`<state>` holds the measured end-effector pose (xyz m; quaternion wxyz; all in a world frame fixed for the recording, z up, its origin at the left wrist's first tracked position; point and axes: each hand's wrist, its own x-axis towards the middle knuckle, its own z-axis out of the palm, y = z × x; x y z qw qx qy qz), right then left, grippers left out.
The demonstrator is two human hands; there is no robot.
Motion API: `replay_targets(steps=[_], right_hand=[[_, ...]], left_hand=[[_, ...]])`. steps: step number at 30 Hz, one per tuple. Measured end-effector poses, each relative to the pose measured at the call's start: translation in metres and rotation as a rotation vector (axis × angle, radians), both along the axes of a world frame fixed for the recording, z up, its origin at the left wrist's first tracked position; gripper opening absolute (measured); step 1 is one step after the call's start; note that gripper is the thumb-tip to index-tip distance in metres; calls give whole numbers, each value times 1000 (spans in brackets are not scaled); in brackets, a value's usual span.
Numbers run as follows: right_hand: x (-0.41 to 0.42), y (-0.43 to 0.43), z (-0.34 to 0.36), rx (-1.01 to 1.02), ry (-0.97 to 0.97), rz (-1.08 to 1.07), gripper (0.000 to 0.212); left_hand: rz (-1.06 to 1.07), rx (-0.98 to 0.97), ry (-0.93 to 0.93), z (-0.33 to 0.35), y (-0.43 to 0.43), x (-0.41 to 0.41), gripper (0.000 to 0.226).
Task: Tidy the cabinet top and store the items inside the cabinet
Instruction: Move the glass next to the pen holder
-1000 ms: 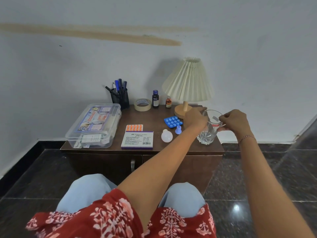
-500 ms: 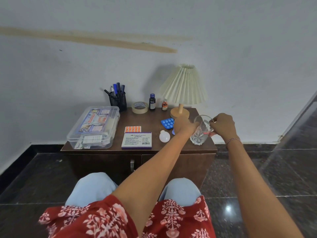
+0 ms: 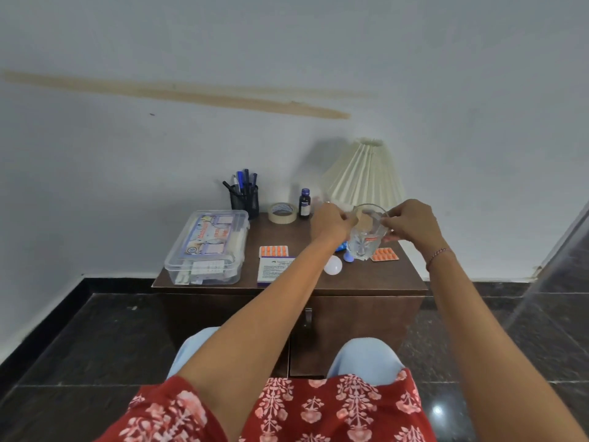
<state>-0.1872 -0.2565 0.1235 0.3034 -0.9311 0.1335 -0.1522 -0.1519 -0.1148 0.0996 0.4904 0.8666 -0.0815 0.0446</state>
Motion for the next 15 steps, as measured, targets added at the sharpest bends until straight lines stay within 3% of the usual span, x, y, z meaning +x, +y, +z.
replay_targets(steps=[3, 15], right_hand=[[12, 30, 7, 24, 6, 68, 23], [64, 147, 22, 34, -107, 219, 22]], left_hand=[[34, -11, -32, 6, 33, 8, 39], [217, 56, -106, 26, 152, 43, 29]])
